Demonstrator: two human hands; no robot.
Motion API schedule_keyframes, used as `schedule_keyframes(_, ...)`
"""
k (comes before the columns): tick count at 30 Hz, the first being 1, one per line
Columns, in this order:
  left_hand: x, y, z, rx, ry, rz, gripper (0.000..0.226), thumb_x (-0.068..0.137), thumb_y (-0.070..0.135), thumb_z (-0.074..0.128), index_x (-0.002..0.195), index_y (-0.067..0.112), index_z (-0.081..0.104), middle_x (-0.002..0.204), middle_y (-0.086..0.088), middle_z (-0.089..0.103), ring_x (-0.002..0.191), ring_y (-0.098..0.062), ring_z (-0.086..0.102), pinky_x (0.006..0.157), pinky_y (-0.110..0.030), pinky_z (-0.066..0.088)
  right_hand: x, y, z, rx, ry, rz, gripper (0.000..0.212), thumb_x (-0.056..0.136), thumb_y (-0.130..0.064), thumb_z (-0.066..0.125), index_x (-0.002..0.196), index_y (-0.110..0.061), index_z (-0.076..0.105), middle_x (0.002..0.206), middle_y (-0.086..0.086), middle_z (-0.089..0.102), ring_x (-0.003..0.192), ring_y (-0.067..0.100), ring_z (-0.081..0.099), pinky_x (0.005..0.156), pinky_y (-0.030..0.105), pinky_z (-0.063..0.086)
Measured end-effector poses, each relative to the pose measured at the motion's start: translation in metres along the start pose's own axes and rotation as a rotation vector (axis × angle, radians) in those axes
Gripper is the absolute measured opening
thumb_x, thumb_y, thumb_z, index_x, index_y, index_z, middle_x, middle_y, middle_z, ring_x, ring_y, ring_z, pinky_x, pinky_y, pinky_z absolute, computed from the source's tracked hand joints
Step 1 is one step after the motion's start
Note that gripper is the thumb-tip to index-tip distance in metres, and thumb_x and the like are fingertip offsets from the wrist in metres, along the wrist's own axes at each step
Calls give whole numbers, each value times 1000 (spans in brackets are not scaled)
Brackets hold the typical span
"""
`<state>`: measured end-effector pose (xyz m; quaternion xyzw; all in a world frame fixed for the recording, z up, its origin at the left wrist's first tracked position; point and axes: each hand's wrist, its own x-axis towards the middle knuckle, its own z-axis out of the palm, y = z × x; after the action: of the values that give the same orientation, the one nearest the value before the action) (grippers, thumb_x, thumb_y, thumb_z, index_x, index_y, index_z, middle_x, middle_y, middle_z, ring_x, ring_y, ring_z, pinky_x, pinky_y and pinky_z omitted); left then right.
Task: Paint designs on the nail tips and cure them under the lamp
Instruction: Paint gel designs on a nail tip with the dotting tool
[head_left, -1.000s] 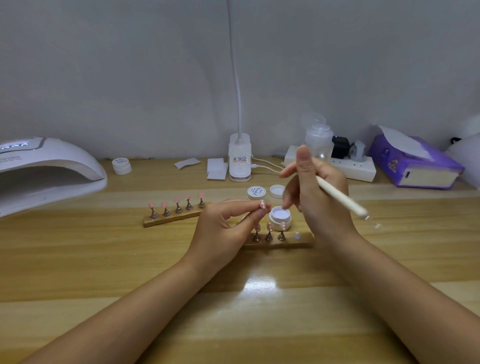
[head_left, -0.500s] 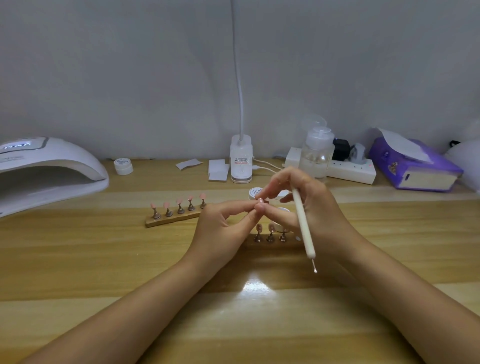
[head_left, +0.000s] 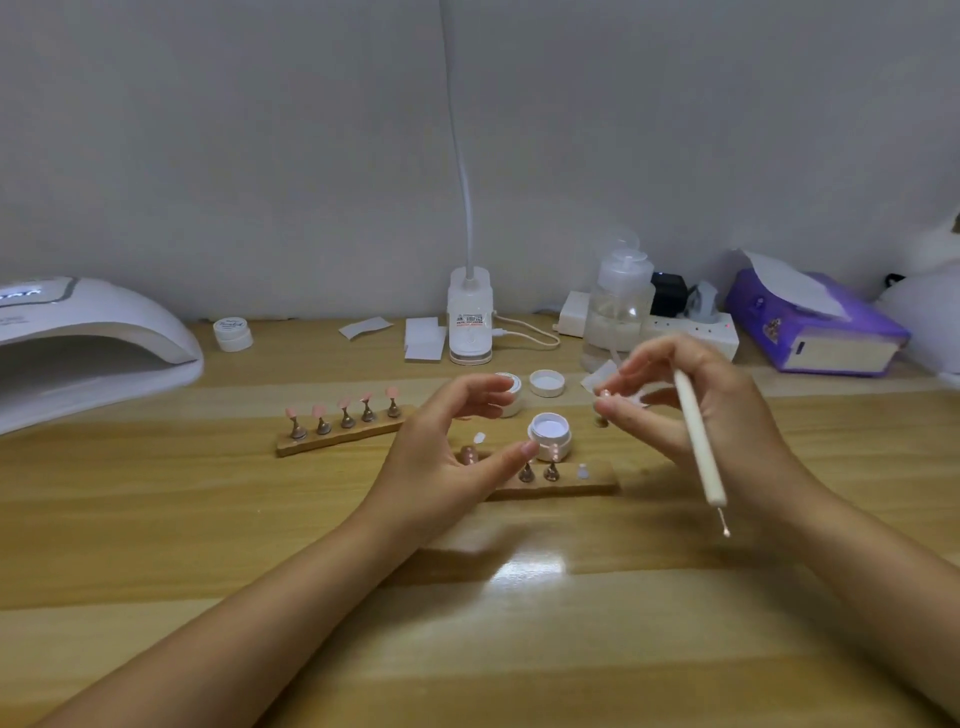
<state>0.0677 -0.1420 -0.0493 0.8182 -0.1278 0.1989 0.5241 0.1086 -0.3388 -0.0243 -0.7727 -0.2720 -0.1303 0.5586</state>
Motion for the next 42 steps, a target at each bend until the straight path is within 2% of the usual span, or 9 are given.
schedule_keyframes(2, 0, 0, 1, 5, -13, -7, 45, 69, 20, 76, 105, 34, 53, 101, 13, 62, 94, 6, 56, 74, -17, 47, -8, 9, 1, -16, -1, 30, 25, 68, -13, 76, 82, -22, 57, 80, -3, 68, 80, 6, 64, 78, 24, 50)
schedule_keyframes(5, 1, 0, -3, 12, -52, -12, 50, 64, 34, 74, 108, 34, 51, 103, 13, 62, 97, 6, 55, 77, -17, 46, -12, 16, 7, -34, -51, 8, 27, 68, -4, 76, 82, -17, 58, 82, -2, 68, 81, 9, 62, 77, 12, 45)
schedule_keyframes(10, 2, -5, -11, 105, -194, -32, 66, 53, 44, 73, 113, 36, 46, 102, 13, 60, 94, 3, 55, 82, -11, 43, -14, 19, 8, -80, -103, -1, 24, 68, -11, 77, 85, -14, 60, 83, -3, 67, 83, 7, 60, 76, 13, 46)
schedule_keyframes(21, 2, -14, -14, 208, -234, -72, 43, 64, 31, 80, 95, 40, 52, 77, 24, 63, 82, 6, 54, 69, -3, 36, -17, 22, 7, -169, -130, -17, 24, 67, -17, 78, 82, -22, 60, 82, -8, 66, 82, 5, 60, 78, 23, 47)
schedule_keyframes(26, 1, -14, -14, 241, -252, -34, 39, 66, 33, 78, 94, 41, 53, 82, 20, 62, 87, 6, 55, 71, -2, 37, -19, 19, 3, -146, -106, -14, 35, 61, -44, 70, 87, -22, 60, 84, -6, 68, 84, 3, 61, 75, 18, 48)
schedule_keyframes(30, 0, -14, -14, 235, -212, 10, 37, 67, 30, 78, 95, 38, 56, 81, 17, 63, 85, 0, 56, 71, -4, 39, -16, 20, -7, -80, 107, 74, 29, 81, -61, 51, 86, -33, 58, 61, -2, 60, 58, 2, 54, 54, 16, 44)
schedule_keyframes(33, 0, -11, -15, 209, -133, 31, 36, 65, 30, 78, 92, 38, 56, 79, 18, 64, 84, 1, 57, 71, -6, 40, -15, 24, -18, -288, 123, 79, 30, 81, -50, 29, 94, -43, 55, 53, 1, 48, 51, 4, 46, 46, 18, 33)
schedule_keyframes(36, 0, -6, -16, 183, -44, 62, 35, 63, 32, 75, 93, 35, 57, 79, 18, 64, 84, 9, 55, 71, -2, 37, -15, 25, -20, -481, 71, 56, 20, 90, -29, 44, 107, -36, 50, 53, -6, 51, 55, 6, 50, 51, 22, 35)
schedule_keyframes(42, 2, -5, -17, 73, 51, 14, 39, 60, 41, 70, 96, 32, 55, 87, 9, 65, 84, 3, 59, 72, -6, 42, -18, 19, -13, -789, -172, -45, 19, 82, -16, 66, 99, -22, 65, 89, -1, 59, 81, 17, 56, 67, 31, 44)
